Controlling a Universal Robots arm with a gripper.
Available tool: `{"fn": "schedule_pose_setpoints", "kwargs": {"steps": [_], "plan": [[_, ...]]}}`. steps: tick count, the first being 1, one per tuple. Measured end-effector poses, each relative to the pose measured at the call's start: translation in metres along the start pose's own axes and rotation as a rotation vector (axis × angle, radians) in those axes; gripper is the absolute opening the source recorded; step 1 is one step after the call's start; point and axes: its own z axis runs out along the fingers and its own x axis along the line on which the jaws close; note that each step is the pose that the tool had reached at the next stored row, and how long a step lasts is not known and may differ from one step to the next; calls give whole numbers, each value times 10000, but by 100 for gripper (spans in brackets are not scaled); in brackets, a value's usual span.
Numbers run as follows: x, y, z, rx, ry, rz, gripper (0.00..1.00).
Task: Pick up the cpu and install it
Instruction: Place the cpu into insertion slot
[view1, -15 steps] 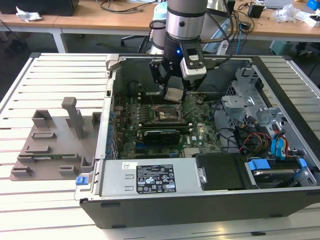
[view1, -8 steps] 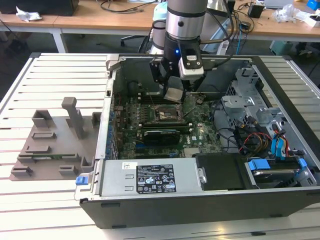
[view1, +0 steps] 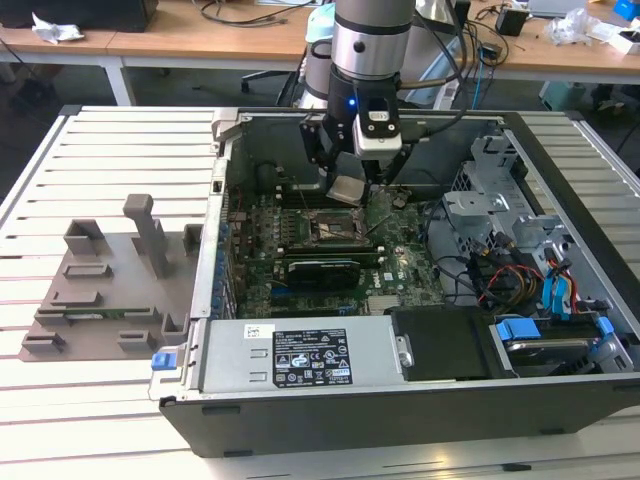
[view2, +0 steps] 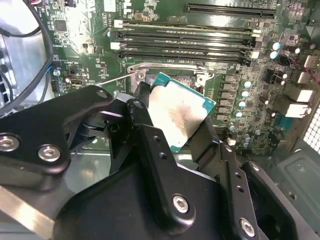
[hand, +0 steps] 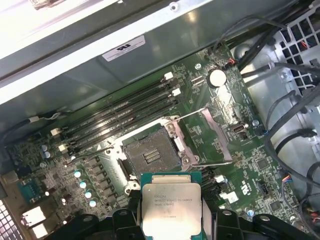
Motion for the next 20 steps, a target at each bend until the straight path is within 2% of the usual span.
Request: {"fn": "schedule_pose_setpoints", "kwargs": {"steps": [20], "plan": [[0, 0, 3, 70, 40, 1602, 55]]}}
